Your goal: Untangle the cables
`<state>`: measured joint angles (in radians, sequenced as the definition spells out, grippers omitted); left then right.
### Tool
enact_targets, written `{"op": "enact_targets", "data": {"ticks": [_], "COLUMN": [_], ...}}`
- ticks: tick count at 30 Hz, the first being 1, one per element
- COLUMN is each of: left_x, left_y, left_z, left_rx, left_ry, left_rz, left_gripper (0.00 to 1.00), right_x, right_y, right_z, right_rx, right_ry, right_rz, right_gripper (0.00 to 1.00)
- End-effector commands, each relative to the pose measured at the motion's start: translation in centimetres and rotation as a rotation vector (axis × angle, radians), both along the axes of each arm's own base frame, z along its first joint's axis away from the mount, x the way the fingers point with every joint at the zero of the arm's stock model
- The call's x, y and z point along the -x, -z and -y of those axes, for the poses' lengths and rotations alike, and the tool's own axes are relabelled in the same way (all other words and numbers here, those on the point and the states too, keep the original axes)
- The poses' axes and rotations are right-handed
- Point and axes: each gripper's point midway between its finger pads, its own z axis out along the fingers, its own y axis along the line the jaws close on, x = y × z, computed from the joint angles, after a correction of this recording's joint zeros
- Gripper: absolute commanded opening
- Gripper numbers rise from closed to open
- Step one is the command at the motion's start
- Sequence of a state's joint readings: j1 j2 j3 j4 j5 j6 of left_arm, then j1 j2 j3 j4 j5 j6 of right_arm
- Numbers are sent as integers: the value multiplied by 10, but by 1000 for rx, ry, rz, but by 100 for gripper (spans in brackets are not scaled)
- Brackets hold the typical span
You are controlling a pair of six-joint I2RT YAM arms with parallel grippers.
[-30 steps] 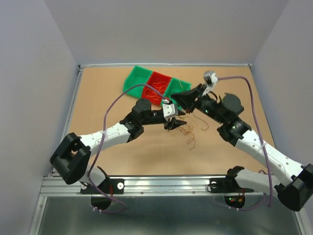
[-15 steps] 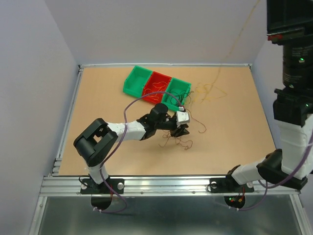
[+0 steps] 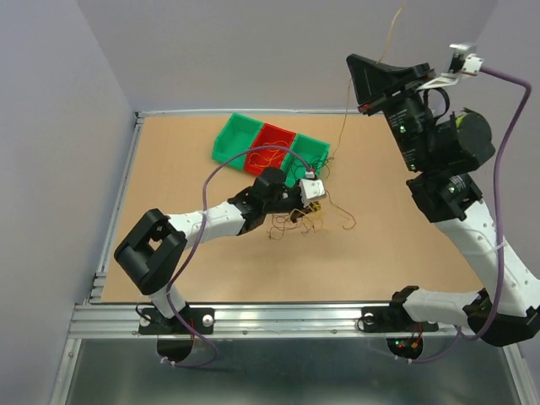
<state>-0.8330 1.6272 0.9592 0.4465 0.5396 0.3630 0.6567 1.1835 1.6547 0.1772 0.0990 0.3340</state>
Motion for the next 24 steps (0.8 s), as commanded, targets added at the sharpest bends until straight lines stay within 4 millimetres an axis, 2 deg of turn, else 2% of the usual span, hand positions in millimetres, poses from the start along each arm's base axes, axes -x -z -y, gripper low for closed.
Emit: {"op": "enact_targets", "data": {"ticks": [1,4,6,8,10,11,12,13,14,15,16,17,18,19,20,21,24], "left_x": [-14,-19,-33,-62,-73,-102,-108,-120,-141,-150,-149,-144,-147,-143,-134,-133,-134], "left_y": [-23,-35,-49,-61,-83,-91,-106,-114,-121,-129,-141,-144,-156,-151,-132,-120,-83], "left_z": [-7,-18,-28,-55,-77,-114,-132,-155,-203,-233,-260,-281,-334,-348,-356,-364,-363], "left_rx": [30,56,91,128,207,238,294,326,369,409,457,514,567,589,587,574,500], "left_ry": [-8,-26,-98,-178,-191,-288,-333,-394,-518,-588,-633,-652,-747,-764,-761,-771,-752], "left_rz": [4,21,15,-30,-119,-128,-163,-172,-171,-170,-142,-207,-142,-166,-217,-225,-303], "left_gripper": [0,0,0,0,0,0,0,0,0,0,0,0,0,0,0,0,0], "right_x": [21,26,22,34,43,72,76,88,122,136,146,159,200,211,213,236,243], "right_y": [-6,-8,-8,-13,-4,-11,3,5,3,6,18,26,36,45,56,61,62], "right_z": [32,52,79,111,150,181,194,208,238,252,269,284,321,331,332,348,349], "right_rx": [-65,-121,-176,-245,-353,-445,-481,-523,-610,-646,-691,-738,-870,-907,-910,-951,-940], "right_ry": [77,135,251,337,458,475,513,523,518,525,555,565,545,540,537,510,495], "right_rz": [62,61,28,17,-39,-7,-31,-20,24,33,16,15,60,78,87,138,155], "right_gripper": [1,0,1,0,1,1,1,0,1,0,1,0,1,1,1,1,0]}}
